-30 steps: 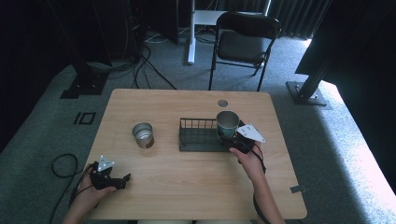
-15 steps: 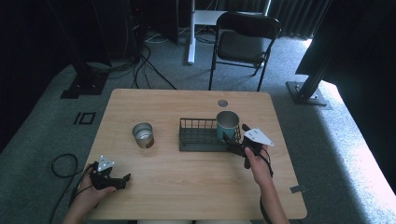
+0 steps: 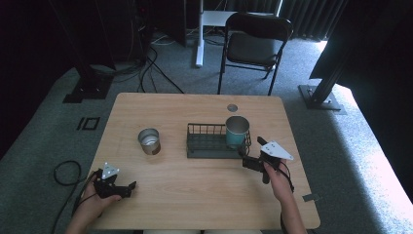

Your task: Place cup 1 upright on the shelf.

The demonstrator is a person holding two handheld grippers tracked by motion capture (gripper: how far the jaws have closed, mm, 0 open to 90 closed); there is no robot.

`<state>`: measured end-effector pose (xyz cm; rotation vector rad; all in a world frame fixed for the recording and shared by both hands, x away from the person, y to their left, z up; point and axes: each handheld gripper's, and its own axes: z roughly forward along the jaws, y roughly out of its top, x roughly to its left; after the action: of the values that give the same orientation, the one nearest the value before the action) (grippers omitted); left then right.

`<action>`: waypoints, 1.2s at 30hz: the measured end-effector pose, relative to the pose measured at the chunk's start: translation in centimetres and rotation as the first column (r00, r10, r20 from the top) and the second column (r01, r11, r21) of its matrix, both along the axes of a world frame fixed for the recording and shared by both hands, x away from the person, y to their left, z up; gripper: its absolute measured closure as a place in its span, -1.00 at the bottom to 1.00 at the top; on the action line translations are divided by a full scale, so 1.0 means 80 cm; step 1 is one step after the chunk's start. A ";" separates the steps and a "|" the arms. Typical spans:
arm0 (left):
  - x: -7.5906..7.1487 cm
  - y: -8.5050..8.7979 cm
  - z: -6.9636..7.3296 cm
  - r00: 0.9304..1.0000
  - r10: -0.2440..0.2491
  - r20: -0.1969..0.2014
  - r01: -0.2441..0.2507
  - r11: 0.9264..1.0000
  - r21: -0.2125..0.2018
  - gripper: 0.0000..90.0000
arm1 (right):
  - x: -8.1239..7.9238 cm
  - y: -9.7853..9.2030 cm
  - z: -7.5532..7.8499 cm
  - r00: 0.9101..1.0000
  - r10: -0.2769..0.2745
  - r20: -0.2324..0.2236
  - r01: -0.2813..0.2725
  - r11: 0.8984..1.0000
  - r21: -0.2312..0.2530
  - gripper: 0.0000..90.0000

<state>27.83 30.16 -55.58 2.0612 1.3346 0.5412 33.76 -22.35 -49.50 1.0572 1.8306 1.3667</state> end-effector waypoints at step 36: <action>0.000 0.000 0.000 1.000 -0.002 0.001 0.002 1.000 0.002 -0.96 | -0.039 -0.074 -0.041 0.988 0.072 -0.137 -0.077 0.996 -0.035 -0.76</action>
<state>27.83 30.18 -55.59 2.0634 1.3313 0.5429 30.64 -28.30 -52.78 1.0949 2.0061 1.3236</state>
